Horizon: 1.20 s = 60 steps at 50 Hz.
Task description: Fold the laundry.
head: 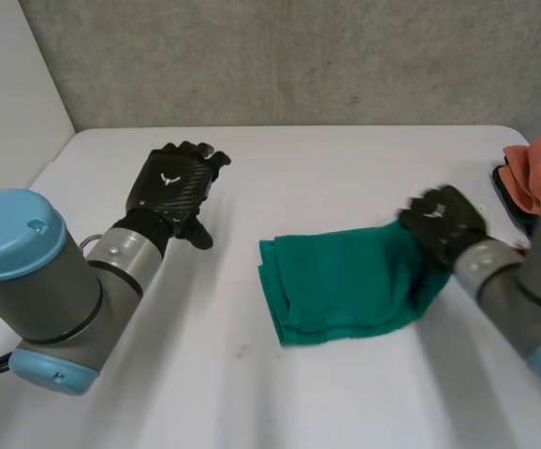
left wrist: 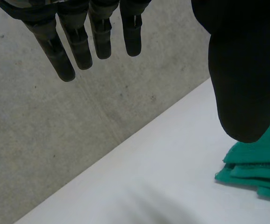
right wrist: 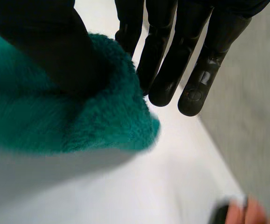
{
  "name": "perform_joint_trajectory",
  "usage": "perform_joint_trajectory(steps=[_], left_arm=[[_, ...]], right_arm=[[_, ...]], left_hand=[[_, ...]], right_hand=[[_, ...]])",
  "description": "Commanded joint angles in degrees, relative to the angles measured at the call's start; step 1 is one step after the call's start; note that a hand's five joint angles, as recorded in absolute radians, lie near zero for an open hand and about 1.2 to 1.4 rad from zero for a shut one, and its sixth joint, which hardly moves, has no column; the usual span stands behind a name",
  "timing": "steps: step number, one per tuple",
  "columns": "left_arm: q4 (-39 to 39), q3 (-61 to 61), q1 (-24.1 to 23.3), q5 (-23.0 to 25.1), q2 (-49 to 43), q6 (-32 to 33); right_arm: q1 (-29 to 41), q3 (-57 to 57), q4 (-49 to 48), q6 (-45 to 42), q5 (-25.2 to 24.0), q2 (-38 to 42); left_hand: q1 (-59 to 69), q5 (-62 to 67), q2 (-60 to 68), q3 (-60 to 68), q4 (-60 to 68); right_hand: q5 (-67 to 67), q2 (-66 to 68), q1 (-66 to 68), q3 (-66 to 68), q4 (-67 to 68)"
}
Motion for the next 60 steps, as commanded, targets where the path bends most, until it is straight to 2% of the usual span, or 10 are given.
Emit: perform_joint_trajectory(steps=[1, 7, 9, 11, 12, 23, 27, 36, 45, 60], left_arm=[[0.12, 1.06, -0.45, -1.04, 0.55, -0.26], [-0.41, 3.26, -2.73, -4.29, 0.46, -2.10], [-0.59, 3.61, -3.35, -5.08, 0.46, -2.72], [-1.38, 3.96, -4.40, -6.23, 0.38, -3.69], [-1.81, 4.14, -4.93, -6.49, 0.38, -4.04], [-6.83, 10.99, -14.15, -9.57, -5.24, -5.27], [-8.23, 15.03, -17.50, -11.50, -10.25, -5.54], [-14.91, 21.19, -18.73, -17.30, -20.71, -5.45], [-17.81, 21.10, -18.12, -17.39, -22.48, -4.75], [-20.80, 20.57, -17.24, -10.81, -16.53, -4.92]], right_arm=[[15.90, -5.21, -1.48, -0.41, -3.63, 2.97], [23.38, -5.48, -1.05, -0.24, -6.81, 7.80], [23.21, -4.43, -0.70, 0.64, -6.46, 8.07], [23.12, -3.55, -1.05, 1.95, -6.10, 7.72], [22.95, -2.94, -1.22, 4.31, -5.41, 7.46], [5.65, -0.73, -1.23, 33.31, -0.12, -3.44], [3.44, -1.78, 1.93, 36.14, -0.39, -3.35], [3.96, -7.41, 7.30, 35.62, -2.85, 5.51], [4.05, -11.89, 11.43, 29.31, -4.44, 14.65], [4.23, -6.89, 6.52, 20.77, -2.59, 8.61]], left_hand=[[-1.95, -0.36, -1.27, -1.52, -1.17], [-2.62, -1.03, -1.94, -2.19, -1.84], [-2.79, -1.20, -2.11, -2.36, -2.01], [-2.79, -1.20, -2.11, -2.36, -2.01], [-2.79, -1.20, -2.11, -2.36, -2.01], [-2.79, -1.20, -2.11, -2.36, -2.01], [-2.45, -0.87, -1.77, -2.03, -1.67], [-2.12, -0.53, -1.44, -1.69, -1.34], [-1.95, -0.36, -1.27, -1.52, -1.17], [-2.62, -1.03, -1.94, -2.19, -1.84]], right_hand=[[13.18, 12.56, 24.24, 12.33, 11.81], [13.18, 12.56, 24.24, 12.33, 11.81], [-30.51, -31.12, -19.45, -31.35, -31.88], [-54.61, -55.23, -43.55, -55.46, -55.98], [-56.82, -57.44, -45.76, -57.67, -58.19], [-56.82, -57.44, -45.76, -57.67, -58.19], [-56.82, -57.44, -45.76, -57.67, -58.19], [-56.82, -57.44, -45.76, -57.67, -58.19], [-56.82, -57.44, -45.76, -57.67, -58.19], [-56.82, -57.44, -45.76, -57.67, -58.19]])
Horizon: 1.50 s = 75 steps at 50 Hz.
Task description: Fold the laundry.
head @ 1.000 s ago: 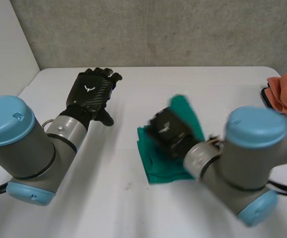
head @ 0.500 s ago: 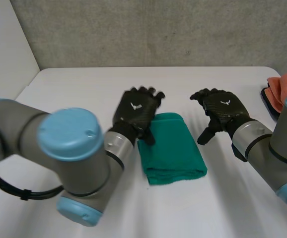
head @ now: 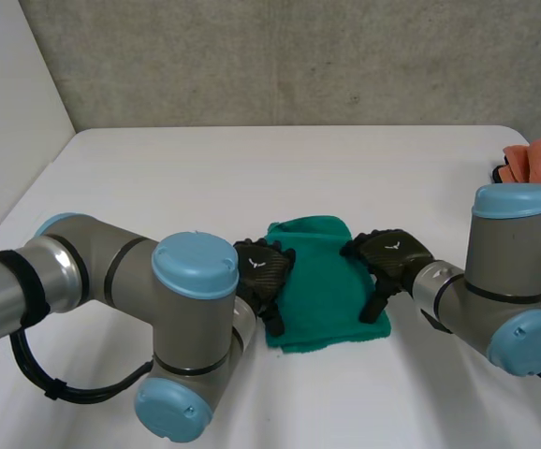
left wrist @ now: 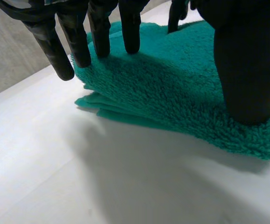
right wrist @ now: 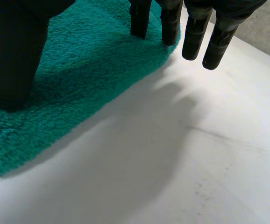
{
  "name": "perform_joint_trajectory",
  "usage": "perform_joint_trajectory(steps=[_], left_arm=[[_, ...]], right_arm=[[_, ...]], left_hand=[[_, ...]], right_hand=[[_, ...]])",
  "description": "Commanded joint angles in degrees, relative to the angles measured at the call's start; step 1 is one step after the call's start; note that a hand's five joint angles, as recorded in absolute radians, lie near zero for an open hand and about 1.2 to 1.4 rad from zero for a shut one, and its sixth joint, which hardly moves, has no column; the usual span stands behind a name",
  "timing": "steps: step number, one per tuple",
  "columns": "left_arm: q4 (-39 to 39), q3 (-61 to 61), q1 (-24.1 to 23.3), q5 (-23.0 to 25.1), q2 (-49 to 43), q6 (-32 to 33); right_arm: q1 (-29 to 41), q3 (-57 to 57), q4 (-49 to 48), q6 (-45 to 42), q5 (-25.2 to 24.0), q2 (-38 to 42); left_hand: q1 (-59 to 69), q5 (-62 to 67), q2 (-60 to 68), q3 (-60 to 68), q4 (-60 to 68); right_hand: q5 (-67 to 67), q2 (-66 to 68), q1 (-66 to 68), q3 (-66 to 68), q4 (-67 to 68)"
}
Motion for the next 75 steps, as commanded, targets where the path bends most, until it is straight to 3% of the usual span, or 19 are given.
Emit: perform_joint_trajectory(steps=[1, 6, 12, 17, 39, 75], left_arm=[[-0.07, -0.01, 0.60, 4.04, 7.79, -0.17], [-0.42, -0.19, 3.24, 10.01, 16.06, -0.17], [-7.60, -0.01, 7.36, 24.66, 24.14, -0.34], [-12.54, -0.01, 10.54, 31.64, 26.88, -0.43], [-13.16, -1.33, 11.33, 32.00, 28.99, -1.31], [-12.90, -1.42, 11.60, 32.00, 28.99, -3.24]], right_arm=[[0.78, 6.76, -7.43, -0.99, 1.86, -9.62], [2.88, 13.19, -13.95, -0.90, 5.73, -19.14], [7.01, 18.11, -15.72, -0.20, 7.05, -20.12], [9.91, 23.38, -17.12, -0.11, 6.61, -19.86], [13.61, 23.84, -31.27, -1.69, 7.23, -8.08], [13.52, 11.80, -32.07, -5.03, 7.32, 0.62]], left_hand=[[-1.21, 0.13, -0.79, -1.02, -0.84], [-0.70, 0.63, -0.29, -0.51, -0.34], [-0.36, 0.97, 0.05, -0.18, 0.00], [-0.36, 0.97, 0.05, -0.18, 0.00], [-0.87, 0.47, -0.45, -0.68, -0.50], [-1.04, 0.30, -0.62, -0.85, -0.67]], right_hand=[[-3.13, -2.69, -0.29, -2.33, -3.49], [-3.13, -2.69, -0.29, -2.33, -3.49], [-3.13, -2.69, -0.29, -2.33, -3.49], [-3.13, -2.69, -0.29, -2.33, -3.49], [-3.13, -2.69, -0.29, -2.33, -3.49], [2.67, 3.11, 5.51, 3.47, 2.31]])
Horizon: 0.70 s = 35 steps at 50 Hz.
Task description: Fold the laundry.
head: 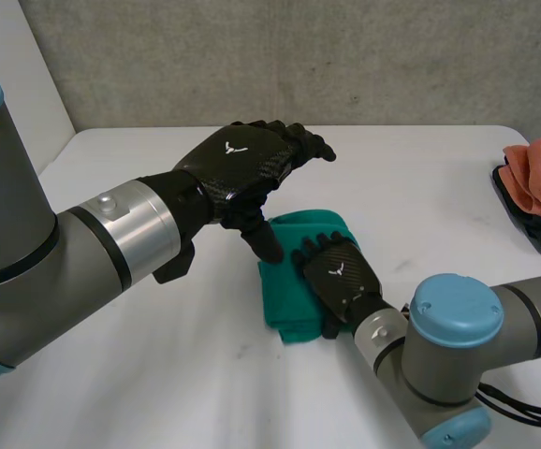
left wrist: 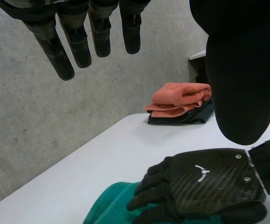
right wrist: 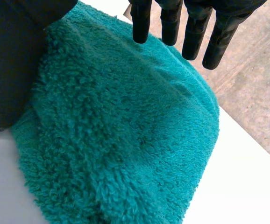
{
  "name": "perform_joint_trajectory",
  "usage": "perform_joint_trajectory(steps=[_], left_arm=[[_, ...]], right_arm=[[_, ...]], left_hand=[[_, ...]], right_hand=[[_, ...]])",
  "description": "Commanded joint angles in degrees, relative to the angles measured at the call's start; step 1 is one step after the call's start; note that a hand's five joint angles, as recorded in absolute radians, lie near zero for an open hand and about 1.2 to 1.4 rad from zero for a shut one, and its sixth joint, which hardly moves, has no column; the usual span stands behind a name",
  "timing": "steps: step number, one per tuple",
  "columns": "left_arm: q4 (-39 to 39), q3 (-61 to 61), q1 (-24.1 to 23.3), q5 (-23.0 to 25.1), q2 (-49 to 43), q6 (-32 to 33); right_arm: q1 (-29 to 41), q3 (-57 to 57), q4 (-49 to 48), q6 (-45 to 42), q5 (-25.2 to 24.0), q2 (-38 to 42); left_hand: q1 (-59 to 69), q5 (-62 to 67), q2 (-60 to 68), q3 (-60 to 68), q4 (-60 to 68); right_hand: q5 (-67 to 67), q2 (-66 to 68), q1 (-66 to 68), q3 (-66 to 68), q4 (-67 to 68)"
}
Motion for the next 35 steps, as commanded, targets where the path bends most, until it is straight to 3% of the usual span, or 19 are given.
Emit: perform_joint_trajectory(steps=[1, 6, 10, 18, 29, 35], left_arm=[[0.05, -0.05, 0.01, -0.01, 0.05, 0.03], [-0.03, -0.05, 0.01, -0.01, 0.05, 0.03], [0.05, -0.05, 0.01, -0.01, -0.03, -0.06], [0.05, 0.04, 0.10, -0.01, 0.05, -1.99], [0.05, 0.04, 0.18, -0.01, 0.93, -2.52], [0.05, 0.04, 0.27, -0.01, 1.20, -2.61]], right_arm=[[0.01, -3.98, 0.08, -0.57, 0.10, 1.83], [0.01, -7.23, 0.25, -0.65, -0.08, 3.67], [-0.08, -9.96, 0.60, -0.74, -0.08, 5.78], [-1.04, -13.48, 0.95, -0.74, 0.01, 6.84], [-12.37, -13.66, 11.41, -3.37, -2.36, 1.40], [-22.39, -13.04, 17.56, -10.49, -10.79, -2.12]], left_hand=[[-1.04, 0.31, -0.62, -0.85, -0.67], [-1.04, 0.31, -0.62, -0.85, -0.67], [-1.21, 0.14, -0.79, -1.02, -0.84], [-1.21, 0.14, -0.79, -1.02, -0.84], [-1.04, 0.31, -0.62, -0.86, -0.67], [-1.04, 0.31, -0.62, -0.85, -0.67]], right_hand=[[3.27, 3.39, 5.66, 3.78, 2.65], [8.31, 8.42, 10.69, 8.81, 7.69], [20.07, 20.19, 22.45, 20.58, 19.45], [66.48, 66.59, 68.86, 66.98, 65.86], [67.14, 67.26, 69.52, 67.64, 66.52], [67.14, 67.26, 69.52, 67.64, 66.52]])
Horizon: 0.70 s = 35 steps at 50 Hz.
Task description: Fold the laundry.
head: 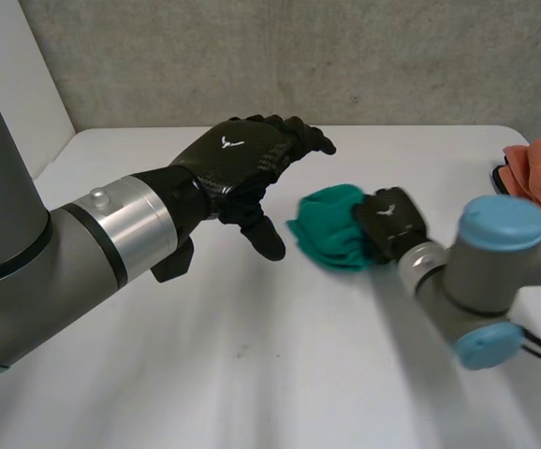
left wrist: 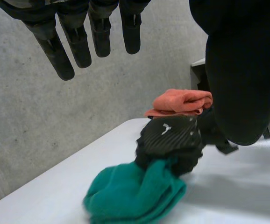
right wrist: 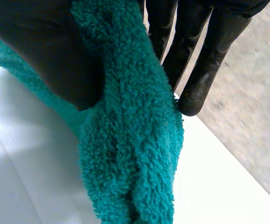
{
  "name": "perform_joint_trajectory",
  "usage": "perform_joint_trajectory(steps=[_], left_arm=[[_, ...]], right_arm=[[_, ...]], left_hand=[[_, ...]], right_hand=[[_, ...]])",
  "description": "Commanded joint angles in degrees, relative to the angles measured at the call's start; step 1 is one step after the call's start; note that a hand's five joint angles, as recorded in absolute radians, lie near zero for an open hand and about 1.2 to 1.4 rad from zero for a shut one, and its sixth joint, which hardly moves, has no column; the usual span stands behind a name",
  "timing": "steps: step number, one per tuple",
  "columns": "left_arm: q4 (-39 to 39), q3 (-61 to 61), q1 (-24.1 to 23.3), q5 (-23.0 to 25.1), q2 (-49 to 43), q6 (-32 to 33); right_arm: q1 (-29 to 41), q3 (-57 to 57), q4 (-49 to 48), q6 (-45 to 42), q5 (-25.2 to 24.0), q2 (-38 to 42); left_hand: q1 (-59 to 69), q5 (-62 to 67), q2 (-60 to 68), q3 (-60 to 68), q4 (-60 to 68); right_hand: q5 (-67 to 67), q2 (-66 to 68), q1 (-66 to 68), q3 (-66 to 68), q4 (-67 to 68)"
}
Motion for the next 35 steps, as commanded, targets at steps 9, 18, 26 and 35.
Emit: perform_joint_trajectory(steps=[9, 18, 26, 35], left_arm=[[0.00, 0.00, 0.53, 0.09, 0.38, -0.02], [0.09, 0.00, 0.62, 0.00, 0.38, -0.10], [0.09, 0.00, 0.53, 0.00, 0.38, -0.11], [0.09, 0.00, 0.36, -0.09, 0.38, -0.11]], right_arm=[[-16.05, -10.86, 16.51, -10.86, -14.14, -4.58], [-18.85, -40.27, 17.91, 2.41, -11.77, 2.26], [-23.16, -70.93, 24.05, 2.86, -12.03, 15.43], [-28.44, -89.55, 28.99, 3.39, -14.31, 27.76]], left_hand=[[-1.04, 0.30, -0.62, -0.85, -0.67], [-1.04, 0.30, -0.62, -0.85, -0.67], [-1.04, 0.30, -0.62, -0.85, -0.67], [-1.04, 0.30, -0.62, -0.85, -0.67]], right_hand=[[16.52, 12.75, 27.58, 13.61, 12.04], [16.52, 12.75, 27.58, 13.61, 12.04], [16.52, 12.75, 27.58, 13.61, 12.04], [16.52, 12.75, 27.58, 13.61, 12.04]])
